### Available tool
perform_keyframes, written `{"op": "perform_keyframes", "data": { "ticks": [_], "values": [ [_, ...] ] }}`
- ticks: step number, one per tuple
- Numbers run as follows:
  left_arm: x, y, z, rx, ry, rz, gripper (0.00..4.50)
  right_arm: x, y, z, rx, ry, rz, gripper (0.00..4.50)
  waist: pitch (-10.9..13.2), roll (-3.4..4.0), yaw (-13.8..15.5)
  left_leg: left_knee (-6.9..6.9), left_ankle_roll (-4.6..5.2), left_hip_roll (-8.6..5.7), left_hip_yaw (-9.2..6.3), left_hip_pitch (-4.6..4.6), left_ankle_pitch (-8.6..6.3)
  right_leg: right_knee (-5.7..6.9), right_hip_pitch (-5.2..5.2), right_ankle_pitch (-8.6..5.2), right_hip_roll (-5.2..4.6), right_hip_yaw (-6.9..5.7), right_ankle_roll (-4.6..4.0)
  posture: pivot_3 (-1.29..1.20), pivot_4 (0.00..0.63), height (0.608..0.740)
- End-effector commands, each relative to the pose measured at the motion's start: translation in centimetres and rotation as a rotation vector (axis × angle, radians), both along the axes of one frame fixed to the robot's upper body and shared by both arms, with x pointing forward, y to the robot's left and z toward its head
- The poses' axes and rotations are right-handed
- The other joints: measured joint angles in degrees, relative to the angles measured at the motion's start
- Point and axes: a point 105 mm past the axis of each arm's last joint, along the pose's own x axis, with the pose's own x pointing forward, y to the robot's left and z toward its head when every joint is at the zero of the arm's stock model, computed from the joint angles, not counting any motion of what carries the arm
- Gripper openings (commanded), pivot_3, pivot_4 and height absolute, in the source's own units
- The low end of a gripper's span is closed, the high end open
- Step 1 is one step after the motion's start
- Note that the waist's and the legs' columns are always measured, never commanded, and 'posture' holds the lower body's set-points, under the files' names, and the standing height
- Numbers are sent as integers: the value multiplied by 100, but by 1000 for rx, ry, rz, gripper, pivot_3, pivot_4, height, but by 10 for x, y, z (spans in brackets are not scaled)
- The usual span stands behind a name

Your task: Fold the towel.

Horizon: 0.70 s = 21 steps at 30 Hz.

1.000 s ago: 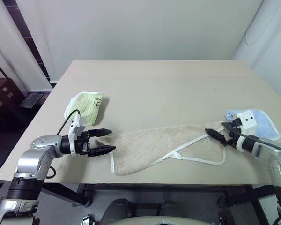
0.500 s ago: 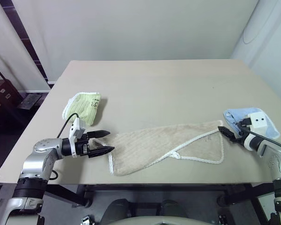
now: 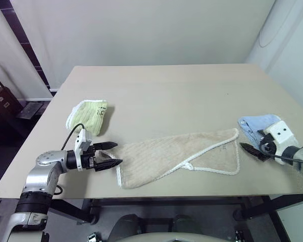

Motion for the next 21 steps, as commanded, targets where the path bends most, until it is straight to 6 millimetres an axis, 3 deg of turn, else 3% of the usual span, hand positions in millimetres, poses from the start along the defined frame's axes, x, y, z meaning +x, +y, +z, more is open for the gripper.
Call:
{"op": "perform_keyframes", "data": {
  "ticks": [1, 7, 21],
  "values": [
    [1, -7, 11, -2, -40, -19, 4500, 10, 3, 12, -77, -58, 38, 4475, 0, 0, 11, 1, 0, 0, 0, 0, 0, 0, -3, 0, 0, 0, 0, 0, 0, 720],
    [-3, -8, 10, 1, -37, -19, 4500, 23, 6, 0, -247, -53, 86, 4475, 0, 1, 12, 4, 0, 0, 0, 0, -1, 0, -7, 1, 0, -1, -2, 0, 0, 720],
    [-6, -21, 31, -12, -49, -9, 4500, 53, 12, 12, -348, -155, 151, 4475, 0, 3, -5, 20, 0, 1, 0, 0, -1, 11, -2, 3, 0, -3, -3, 0, 0, 720]
  ]
}}
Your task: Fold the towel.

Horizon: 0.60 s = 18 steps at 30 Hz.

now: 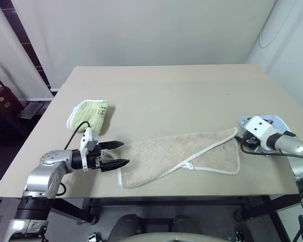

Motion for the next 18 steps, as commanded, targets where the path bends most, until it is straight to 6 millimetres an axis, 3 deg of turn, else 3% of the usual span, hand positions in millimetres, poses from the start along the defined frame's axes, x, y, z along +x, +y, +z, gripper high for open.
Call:
{"op": "perform_keyframes", "data": {
  "ticks": [1, 14, 17, 18],
  "values": [
    [2, -1, 16, -14, -41, 1, 4500, 8, 7, 10, -28, -38, 49, 4475, 0, 0, 0, 0, 0, 0, 0, 0, 0, 1, 1, 0, 0, 0, 0, 0, 0, 720],
    [1, -3, 18, -16, -44, 23, 4500, 11, 18, -7, -133, 38, 169, 4475, 0, 1, -16, 17, 0, 1, 0, 2, 0, 8, 2, 6, 0, -1, -1, 0, 0, 720],
    [0, -1, 15, -16, -40, 28, 4500, 10, 20, -11, -146, 64, 194, 3875, 0, 0, -14, 18, 0, 1, -1, 2, 0, 9, 2, 6, 0, -2, -1, 0, 0, 720],
    [-1, 1, 12, -15, -37, 33, 4500, 10, 22, -12, -147, 62, 204, 3469, 0, 0, -15, 18, 0, 1, 0, 2, 0, 9, 1, 6, 0, -1, -1, 0, 0, 720]
  ]
}}
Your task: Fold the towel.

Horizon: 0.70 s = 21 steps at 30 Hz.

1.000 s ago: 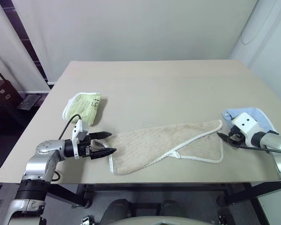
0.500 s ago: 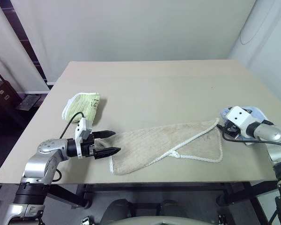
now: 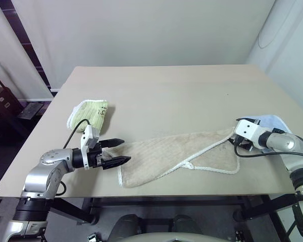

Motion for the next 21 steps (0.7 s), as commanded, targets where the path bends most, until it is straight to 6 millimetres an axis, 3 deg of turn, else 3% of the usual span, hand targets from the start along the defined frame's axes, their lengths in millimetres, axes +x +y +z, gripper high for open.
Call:
{"op": "perform_keyframes", "data": {
  "ticks": [1, 9, 16, 19, 21],
  "values": [
    [0, 5, 4, 0, -38, 3, 4500, 4, 6, 5, -11, -16, 41, 3195, 0, 0, -2, 0, 0, 0, 0, 0, 0, 0, 0, 0, 0, 0, 0, 0, 0, 720],
    [-4, 11, -3, -2, -36, 11, 4500, 6, 10, 3, -24, -5, 66, 151, 0, 0, -1, 4, -1, 0, 0, 2, 0, 3, -1, 2, 0, 0, -4, 0, 0, 720],
    [0, 19, 2, -15, -51, 22, 4500, 7, 21, 27, 110, -33, 82, 40, 0, 2, -1, 3, -1, 2, 0, 1, 0, 4, -2, 2, 0, 0, -3, 0, 0, 720],
    [1, 17, 6, -16, -74, -2, 4500, 9, 42, 52, 272, -48, 77, 40, 0, 2, 10, 2, 0, 3, 0, 0, -1, 4, -2, 3, 0, 0, -2, 0, 0, 720],
    [2, 15, 6, -15, -87, -24, 4500, 11, 68, 85, 410, -95, 101, 40, 0, 4, -3, 2, 0, 4, 0, 0, -1, 6, -1, 3, 0, 0, -1, 0, 0, 720]
  ]
}}
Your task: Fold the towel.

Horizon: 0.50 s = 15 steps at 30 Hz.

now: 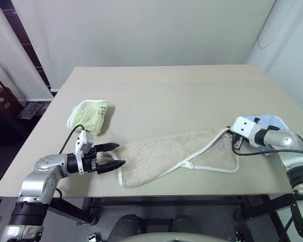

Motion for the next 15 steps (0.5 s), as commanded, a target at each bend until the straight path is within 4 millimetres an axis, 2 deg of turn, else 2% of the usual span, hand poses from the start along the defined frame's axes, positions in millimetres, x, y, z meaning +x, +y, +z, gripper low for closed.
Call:
{"op": "perform_keyframes", "data": {
  "ticks": [1, 7, 15],
  "values": [
    [5, -1, 13, -5, -77, -35, 4500, 5, 41, 66, 223, -120, 45, 40, 0, 3, -5, 0, 0, 1, 0, -1, 0, 5, -1, 0, 0, 0, 1, 0, 0, 720],
    [10, -14, 15, 0, -105, -98, 4500, 7, 85, 121, 375, -175, 33, 40, 0, 3, 39, -3, 0, 2, 0, -4, -1, -1, -11, 0, 0, -1, -1, 0, 0, 720],
    [13, -28, 15, 7, -129, -154, 4500, 29, 109, 156, 373, -271, -49, 40, 0, 3, 16, -12, 4, 1, 7, -25, -4, -17, -34, 5, -1, -1, -6, 0, 0, 720]
  ]
}}
